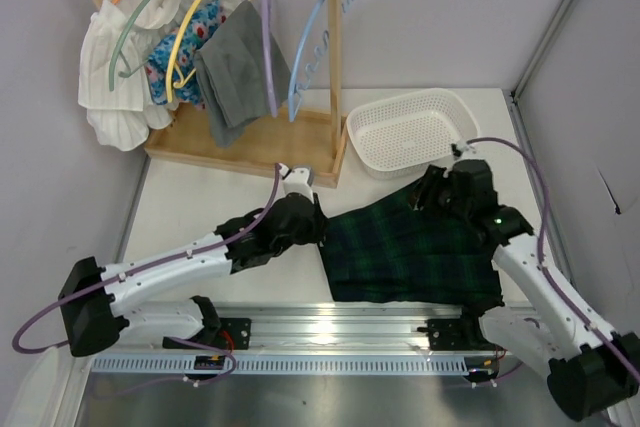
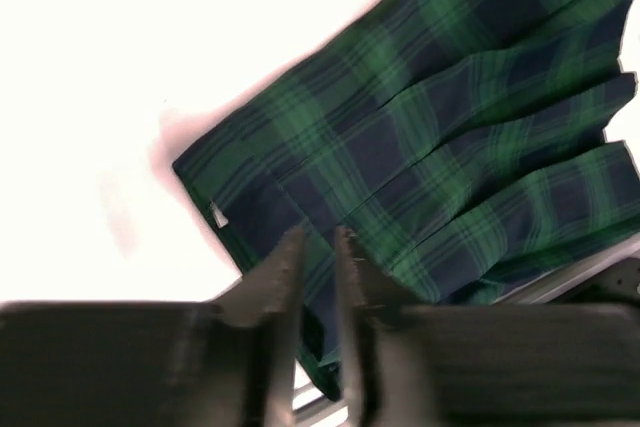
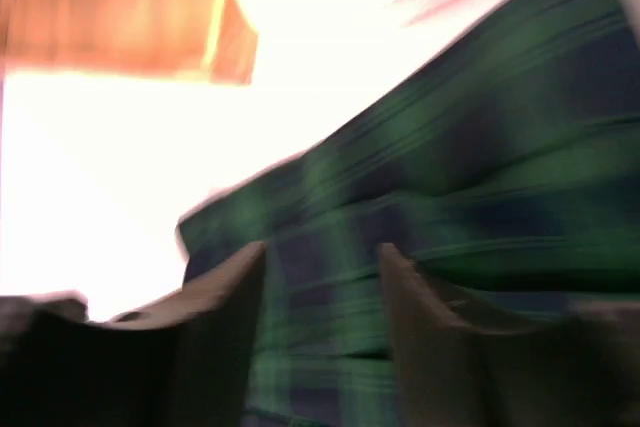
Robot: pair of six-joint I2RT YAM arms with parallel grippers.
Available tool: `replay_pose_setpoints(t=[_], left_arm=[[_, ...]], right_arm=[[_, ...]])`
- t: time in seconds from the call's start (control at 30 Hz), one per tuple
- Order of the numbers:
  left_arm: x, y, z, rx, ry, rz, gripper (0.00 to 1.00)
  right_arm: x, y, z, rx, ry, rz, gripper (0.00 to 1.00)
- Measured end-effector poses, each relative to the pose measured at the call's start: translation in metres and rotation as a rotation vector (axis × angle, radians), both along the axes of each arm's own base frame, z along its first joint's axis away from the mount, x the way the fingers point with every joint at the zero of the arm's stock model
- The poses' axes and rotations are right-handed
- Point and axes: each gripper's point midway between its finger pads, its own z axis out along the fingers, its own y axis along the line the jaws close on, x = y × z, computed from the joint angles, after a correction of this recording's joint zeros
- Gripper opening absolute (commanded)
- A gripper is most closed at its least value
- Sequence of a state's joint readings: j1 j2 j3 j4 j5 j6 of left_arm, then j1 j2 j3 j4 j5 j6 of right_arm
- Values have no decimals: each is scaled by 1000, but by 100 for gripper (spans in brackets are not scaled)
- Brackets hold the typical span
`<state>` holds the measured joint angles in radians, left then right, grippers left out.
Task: Place the skirt on the hanger
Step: Move the skirt to the center of the board, then grab a hanger with the left arm
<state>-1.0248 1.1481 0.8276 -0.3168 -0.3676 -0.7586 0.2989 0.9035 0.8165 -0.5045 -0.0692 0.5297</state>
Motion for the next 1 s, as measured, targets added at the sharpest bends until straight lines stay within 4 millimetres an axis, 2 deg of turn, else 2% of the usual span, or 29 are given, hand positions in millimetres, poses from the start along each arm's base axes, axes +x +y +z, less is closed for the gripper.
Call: replay_pose_setpoints(t=[0.03,0.07,0.1,0.17,0.2,0.27,0.37,0.4,0.43,0.47,0.5,0.6,0.7,0.77,0.87,0.93,1.0], left_arm=[[1,-2,2,-2,-8,-3,15],[3,-2,1,0,-6,-1,13],[3,-2,-2,8,0,-2,5],[5,1,-7,21,11,4,0],[7,4,-8,29,13,6,0],[11,10,-4,34,1,1,0],[10,18,18,32,-46,-33,14],[9,22,31,30,-67,-46,26],[9,24,48,19,-98,-56,33],[8,26,62,7,-121,-59,47],[9,30,82,-8,-157,-61,53],[21,52,140,-61,-264,-11,63],[37,81,186,-74,-354,66,70],[45,93,211,-63,-404,99,75],[61,101,242,-36,-466,131,76],[76,104,258,-16,-495,154,76],[97,111,271,14,-520,195,76]], right_arm=[[-2,15,-8,6,16,45,40],[-5,28,-18,11,36,86,37],[-9,42,-30,18,64,129,30],[-19,64,-60,8,137,186,28],[-25,75,-76,-3,176,217,23],[-36,94,-103,-34,237,273,18],[-43,118,-134,-73,287,322,16],[-43,123,-143,-82,300,325,16],[-42,125,-151,-93,312,322,16],[-40,125,-162,-108,333,310,16],[-38,126,-171,-116,352,295,15],[-12,136,-169,-115,313,255,16],[6,138,-169,-112,291,217,16],[17,130,-168,-105,287,182,17],[33,111,-167,-96,287,126,19],[39,100,-163,-93,285,112,30],[36,99,-149,-83,265,138,40]])
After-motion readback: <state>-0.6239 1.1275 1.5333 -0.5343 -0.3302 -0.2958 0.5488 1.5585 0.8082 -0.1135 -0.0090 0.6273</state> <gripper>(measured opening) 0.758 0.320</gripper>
